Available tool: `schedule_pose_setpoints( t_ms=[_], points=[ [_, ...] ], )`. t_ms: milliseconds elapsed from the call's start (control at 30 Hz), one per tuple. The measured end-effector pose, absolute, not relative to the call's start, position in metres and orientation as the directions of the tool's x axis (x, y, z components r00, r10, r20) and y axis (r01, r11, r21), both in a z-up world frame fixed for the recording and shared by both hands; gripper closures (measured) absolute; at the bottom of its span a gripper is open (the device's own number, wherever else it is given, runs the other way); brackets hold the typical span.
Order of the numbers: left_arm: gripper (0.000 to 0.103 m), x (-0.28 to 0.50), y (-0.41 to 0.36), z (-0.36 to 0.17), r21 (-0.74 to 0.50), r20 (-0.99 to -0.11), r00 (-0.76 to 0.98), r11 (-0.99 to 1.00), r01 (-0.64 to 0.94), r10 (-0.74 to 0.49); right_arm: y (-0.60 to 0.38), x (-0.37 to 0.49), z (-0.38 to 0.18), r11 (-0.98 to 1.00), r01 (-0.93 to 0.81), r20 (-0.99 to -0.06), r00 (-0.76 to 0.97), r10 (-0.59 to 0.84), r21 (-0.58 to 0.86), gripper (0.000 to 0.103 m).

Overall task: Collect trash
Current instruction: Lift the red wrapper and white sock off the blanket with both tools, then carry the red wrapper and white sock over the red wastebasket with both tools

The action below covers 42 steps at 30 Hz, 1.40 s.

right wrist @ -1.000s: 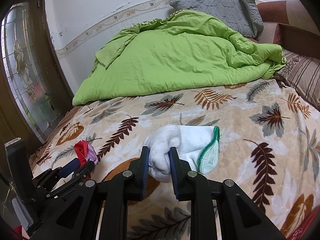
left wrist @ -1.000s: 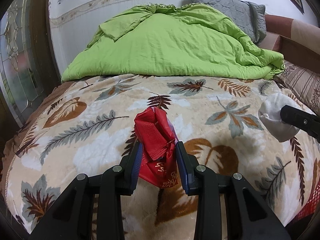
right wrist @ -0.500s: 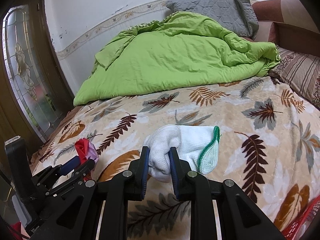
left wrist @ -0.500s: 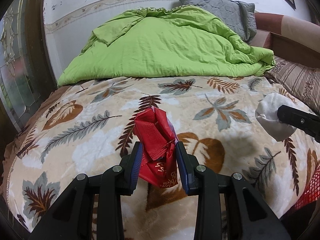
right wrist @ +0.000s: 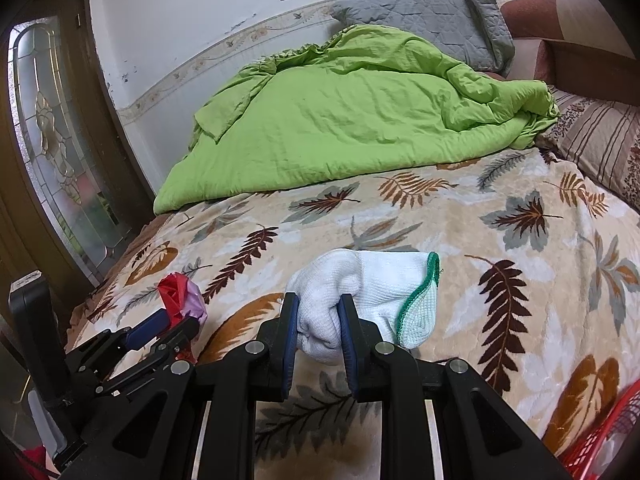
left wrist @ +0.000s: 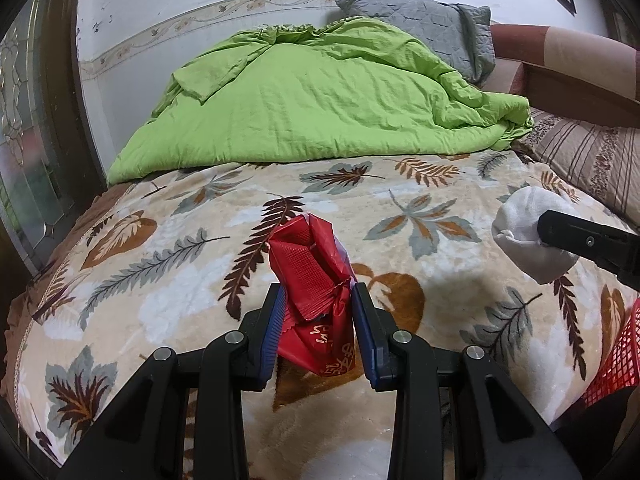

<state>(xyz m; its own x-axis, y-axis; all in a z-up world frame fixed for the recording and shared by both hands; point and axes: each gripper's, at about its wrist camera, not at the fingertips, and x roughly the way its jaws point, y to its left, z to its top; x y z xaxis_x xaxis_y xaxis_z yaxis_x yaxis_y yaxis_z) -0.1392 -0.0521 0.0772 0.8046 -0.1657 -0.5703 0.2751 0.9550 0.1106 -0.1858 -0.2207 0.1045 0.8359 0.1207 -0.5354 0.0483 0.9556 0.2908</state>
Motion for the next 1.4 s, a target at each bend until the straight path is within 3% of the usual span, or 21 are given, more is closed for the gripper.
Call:
schedule_pose_setpoints(
  t_ms=[700,1400],
  points=[
    [0.070,-0.143,-0.059,0.076,0.117,-0.565,0.807,0.952,0.284,-0.171,-0.219,-0.187,0.105,0.951,0.049,-0.532,0.837,0.128,0.305,0.081],
    [0.070,-0.163,-0.081,0.093,0.102,-0.549,0.795,0.923,0.371,-0.259,-0.235,-0.225,0.125,0.948,0.058,-0.495,0.862,0.110,0.313,0.081]
  ],
)
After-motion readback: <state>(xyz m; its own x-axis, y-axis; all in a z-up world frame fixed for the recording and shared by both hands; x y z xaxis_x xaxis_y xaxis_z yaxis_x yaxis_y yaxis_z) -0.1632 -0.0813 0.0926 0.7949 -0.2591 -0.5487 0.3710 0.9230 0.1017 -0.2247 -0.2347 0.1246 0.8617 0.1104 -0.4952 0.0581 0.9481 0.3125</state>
